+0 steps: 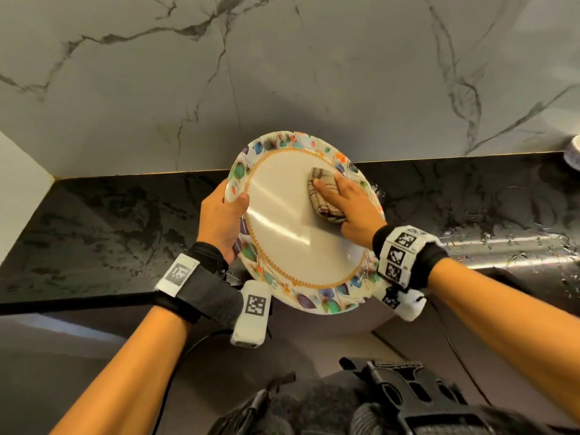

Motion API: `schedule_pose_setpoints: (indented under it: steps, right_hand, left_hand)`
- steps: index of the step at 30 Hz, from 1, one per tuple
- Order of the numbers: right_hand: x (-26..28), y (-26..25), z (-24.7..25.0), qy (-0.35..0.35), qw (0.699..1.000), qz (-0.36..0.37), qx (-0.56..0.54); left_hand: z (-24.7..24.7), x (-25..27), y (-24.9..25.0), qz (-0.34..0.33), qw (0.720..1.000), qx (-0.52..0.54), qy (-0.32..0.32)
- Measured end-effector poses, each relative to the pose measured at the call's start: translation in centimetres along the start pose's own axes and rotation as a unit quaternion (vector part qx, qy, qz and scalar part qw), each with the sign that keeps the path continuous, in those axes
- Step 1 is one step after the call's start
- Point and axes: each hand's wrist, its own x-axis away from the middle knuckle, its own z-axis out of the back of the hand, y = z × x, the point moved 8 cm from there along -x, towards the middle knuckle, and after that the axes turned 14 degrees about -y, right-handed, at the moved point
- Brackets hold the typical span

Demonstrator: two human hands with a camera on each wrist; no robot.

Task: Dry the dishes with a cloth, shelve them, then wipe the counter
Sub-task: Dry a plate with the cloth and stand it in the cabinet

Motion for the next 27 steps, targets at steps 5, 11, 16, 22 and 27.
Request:
schedule_pose_setpoints:
  steps: [5,11,16,22,27]
  right_hand:
    - [3.5,-6.4,-3.0,-0.003,0.998,0.069,0.013]
    - [5.4,-9.5,-5.6,0.025,0.980,0.193,0.033]
    - [7.8,-5.6,-4.5,-0.064,0.945,0.294,0.132]
    - [7.8,5.6,6.1,0.207,0.930,-0.009,-0.303]
    - [1.6,4.6,7.5,0.185,0.963,-0.017,-0.195]
  left_hand:
    - [0.2,-0.2,0.3,-0.005,0.999,0.001,0.041]
    - [0.3,0.0,0.5,-0.027,0.998,0.008,0.058]
    - [1.0,1.1,-1.0,-0.001,0.997,0.014,0.074]
    - [0.8,1.2,0.4,-0.026,0.998,-0.004,0.065]
    - [-0.7,1.0,1.8,-0.042,0.998,-0.031,0.044]
